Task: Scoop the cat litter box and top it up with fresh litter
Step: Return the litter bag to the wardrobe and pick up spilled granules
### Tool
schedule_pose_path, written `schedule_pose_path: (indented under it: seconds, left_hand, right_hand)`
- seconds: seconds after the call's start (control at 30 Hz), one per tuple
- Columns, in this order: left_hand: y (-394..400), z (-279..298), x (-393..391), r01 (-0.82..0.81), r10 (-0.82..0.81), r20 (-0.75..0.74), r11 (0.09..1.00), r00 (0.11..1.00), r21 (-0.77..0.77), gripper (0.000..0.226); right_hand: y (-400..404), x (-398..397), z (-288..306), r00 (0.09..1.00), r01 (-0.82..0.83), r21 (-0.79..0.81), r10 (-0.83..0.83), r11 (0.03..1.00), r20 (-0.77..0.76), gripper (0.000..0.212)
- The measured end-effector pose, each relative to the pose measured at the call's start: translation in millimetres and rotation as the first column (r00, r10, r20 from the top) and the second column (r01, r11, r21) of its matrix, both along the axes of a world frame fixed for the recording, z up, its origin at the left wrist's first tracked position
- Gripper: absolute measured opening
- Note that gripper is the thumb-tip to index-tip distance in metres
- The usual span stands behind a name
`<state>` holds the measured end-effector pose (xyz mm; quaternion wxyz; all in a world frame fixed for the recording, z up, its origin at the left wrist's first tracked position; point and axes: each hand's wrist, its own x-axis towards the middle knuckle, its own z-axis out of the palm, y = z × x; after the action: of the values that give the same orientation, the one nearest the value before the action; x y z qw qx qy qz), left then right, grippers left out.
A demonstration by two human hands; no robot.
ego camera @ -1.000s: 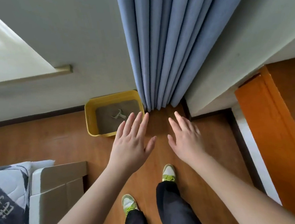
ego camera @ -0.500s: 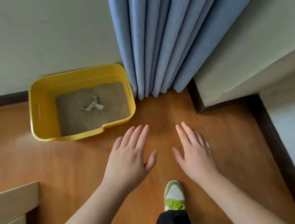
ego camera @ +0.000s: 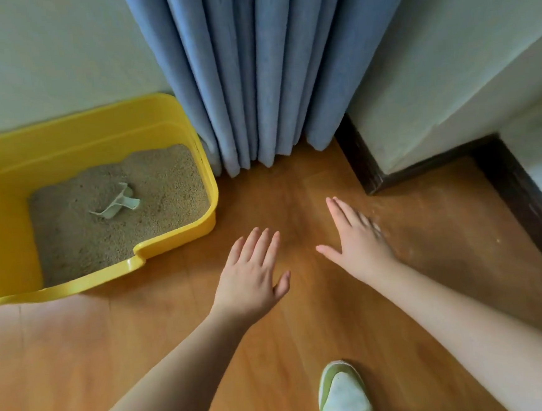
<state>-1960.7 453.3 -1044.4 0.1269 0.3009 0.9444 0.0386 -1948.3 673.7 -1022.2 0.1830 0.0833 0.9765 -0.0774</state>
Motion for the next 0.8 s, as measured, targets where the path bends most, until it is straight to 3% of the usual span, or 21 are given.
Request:
schedule_pose_path:
  seconds: [0.37,0.53,0.67,0.8]
  left_hand:
    - [-18,-70,-17,-0.105,0.106,0.013,0.993,0.994,-0.048,0.063]
    - [-36,-80,-18,-0.235,0.224,0.140,0.970,0.964,0.065,0.071]
    - [-32,-70,-24,-0.534,0.385,0.464,0.809,0.798,0.247,0.059]
    - [-26,-68,-27,-0.701,0.402,0.642,0.642,0.653,0.311,0.047]
  right_hand:
    - [-34,-42,-78,0.998,0.010,-0.169,0.001,0.986,0.065,0.073]
    - [-43,-66,-102,0.995,0.097,-0.263,-0.084,0.960,0.059,0.058]
    - [-44,-79,-113,0.996,0.078,-0.226,-0.067,0.971,0.056,0.049]
    - [-48,-88,-128,1.000,0.024,-0.161,-0.026,0.987,-0.012,0.039]
